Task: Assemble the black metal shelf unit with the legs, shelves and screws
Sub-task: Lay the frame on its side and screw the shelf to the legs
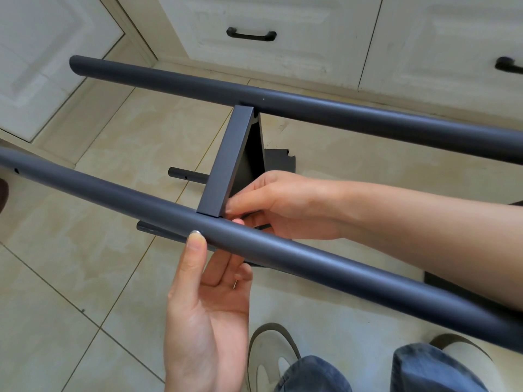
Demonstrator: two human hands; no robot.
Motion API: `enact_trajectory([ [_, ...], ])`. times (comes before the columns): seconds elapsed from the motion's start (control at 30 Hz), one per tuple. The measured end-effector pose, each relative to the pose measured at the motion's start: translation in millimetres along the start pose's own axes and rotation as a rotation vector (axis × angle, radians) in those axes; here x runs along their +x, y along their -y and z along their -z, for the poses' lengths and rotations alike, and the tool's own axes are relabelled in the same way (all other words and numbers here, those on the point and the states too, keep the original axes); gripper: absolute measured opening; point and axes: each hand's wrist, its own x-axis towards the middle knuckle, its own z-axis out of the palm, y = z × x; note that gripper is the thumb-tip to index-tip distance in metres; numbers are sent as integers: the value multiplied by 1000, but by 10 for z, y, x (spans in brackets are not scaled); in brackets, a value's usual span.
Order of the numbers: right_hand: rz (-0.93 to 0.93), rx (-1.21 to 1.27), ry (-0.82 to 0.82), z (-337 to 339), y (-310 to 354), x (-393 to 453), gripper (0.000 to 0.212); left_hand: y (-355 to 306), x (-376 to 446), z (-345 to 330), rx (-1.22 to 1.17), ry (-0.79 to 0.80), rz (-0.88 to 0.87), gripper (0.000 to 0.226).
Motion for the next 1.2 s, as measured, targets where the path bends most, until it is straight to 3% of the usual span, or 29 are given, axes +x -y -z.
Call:
enact_trajectory([
  [0.2,28,-382,-161,168,187,-183,15,18,-1,23,-14,-13,20,32],
  [0.33,49,-482,-260,322,371,-461,14,55,11,48,-24,12,30,48],
  [0.43,125,-570,-345,338,490,-688,16,78,11,62,-17,5,12,60],
  [0.57,269,-700,-440,267,630,-955,18,89,-5,51,-14,-3,-38,55],
  [0.67,392,-869,-688,306,680,-1024,17,93,-31,56,-6,4,-61,50],
  [0.77,376,-911,-851,367,668,-1006,17,96,-47,62,12,-15,-89,47],
  [1.07,192,-1023,-852,470,622,-856,21,69,-105,84,106,57,-114,43],
  [1.2,122,-998,-850,515,622,-831,34,37,-147,53,157,159,-89,48],
])
